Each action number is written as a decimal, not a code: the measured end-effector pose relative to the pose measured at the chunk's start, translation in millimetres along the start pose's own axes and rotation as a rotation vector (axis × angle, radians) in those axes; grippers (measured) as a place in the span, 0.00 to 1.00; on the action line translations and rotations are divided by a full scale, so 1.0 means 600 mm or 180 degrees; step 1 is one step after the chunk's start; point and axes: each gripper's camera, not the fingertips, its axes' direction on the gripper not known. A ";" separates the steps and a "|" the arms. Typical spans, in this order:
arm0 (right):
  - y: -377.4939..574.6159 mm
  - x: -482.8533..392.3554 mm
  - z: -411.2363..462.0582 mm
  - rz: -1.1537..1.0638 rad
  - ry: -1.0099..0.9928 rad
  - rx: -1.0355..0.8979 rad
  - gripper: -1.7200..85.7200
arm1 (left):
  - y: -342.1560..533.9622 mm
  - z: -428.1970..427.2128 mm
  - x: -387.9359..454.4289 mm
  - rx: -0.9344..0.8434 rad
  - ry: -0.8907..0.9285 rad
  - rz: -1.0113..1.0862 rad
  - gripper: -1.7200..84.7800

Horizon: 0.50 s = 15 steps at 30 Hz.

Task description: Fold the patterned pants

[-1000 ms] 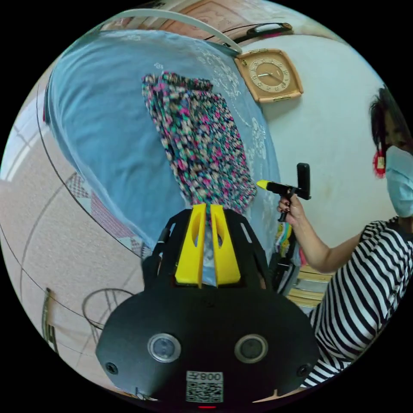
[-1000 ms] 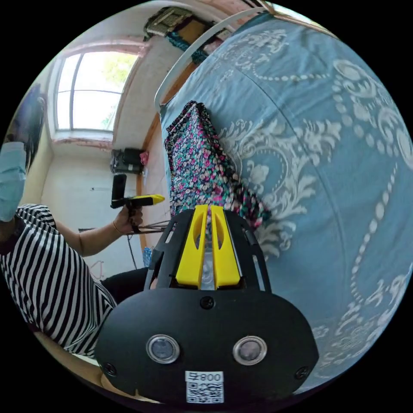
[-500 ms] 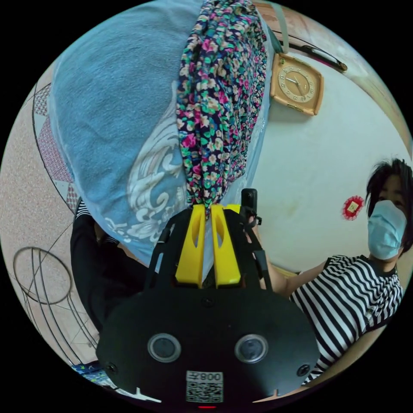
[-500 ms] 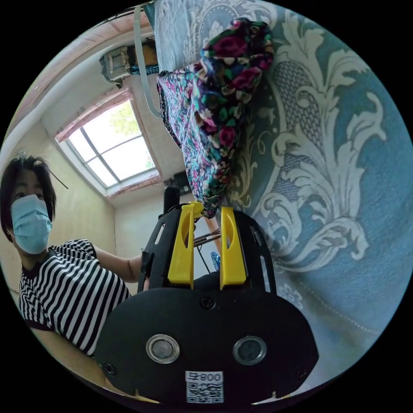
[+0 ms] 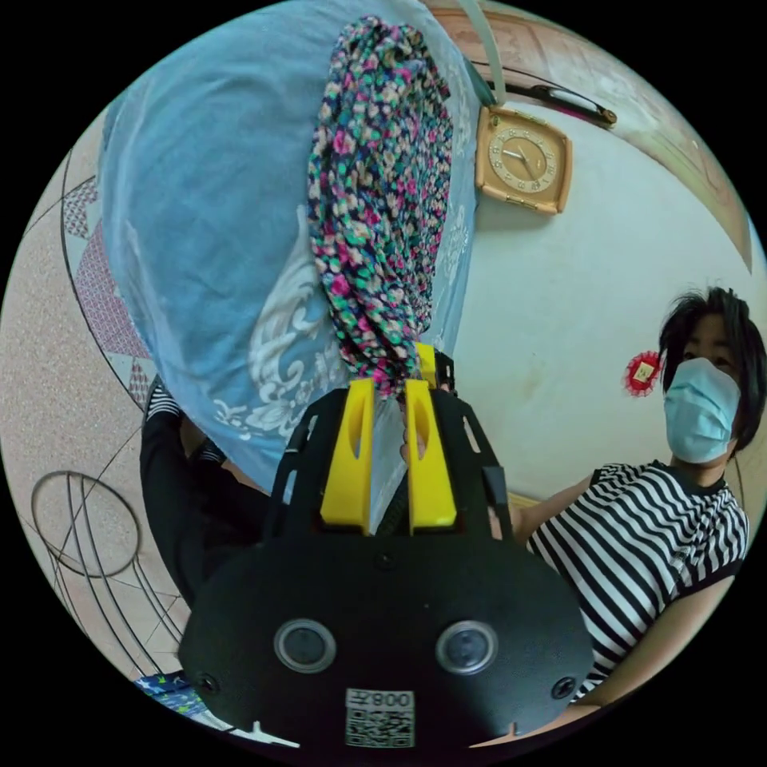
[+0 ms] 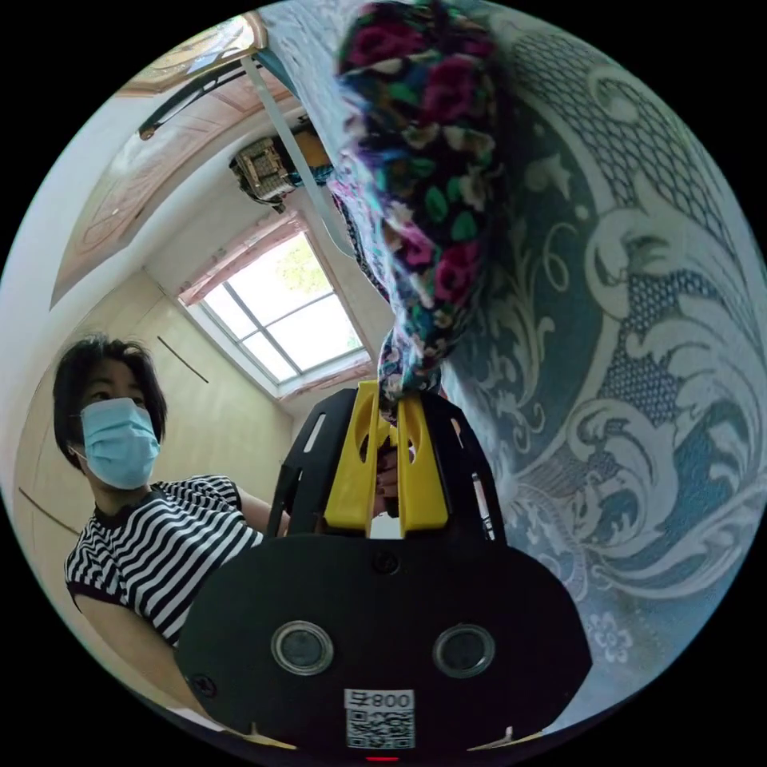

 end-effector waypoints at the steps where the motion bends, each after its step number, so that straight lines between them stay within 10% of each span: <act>1: 0.008 -0.015 -0.004 -0.0035 -0.0042 0.0040 0.05 | 0.000 -0.006 0.001 0.0061 -0.0006 0.0009 0.11; 15: 0.084 -0.155 -0.018 -0.0283 -0.0124 0.0147 0.03 | -0.068 -0.004 0.022 0.0903 0.0710 -0.0096 0.20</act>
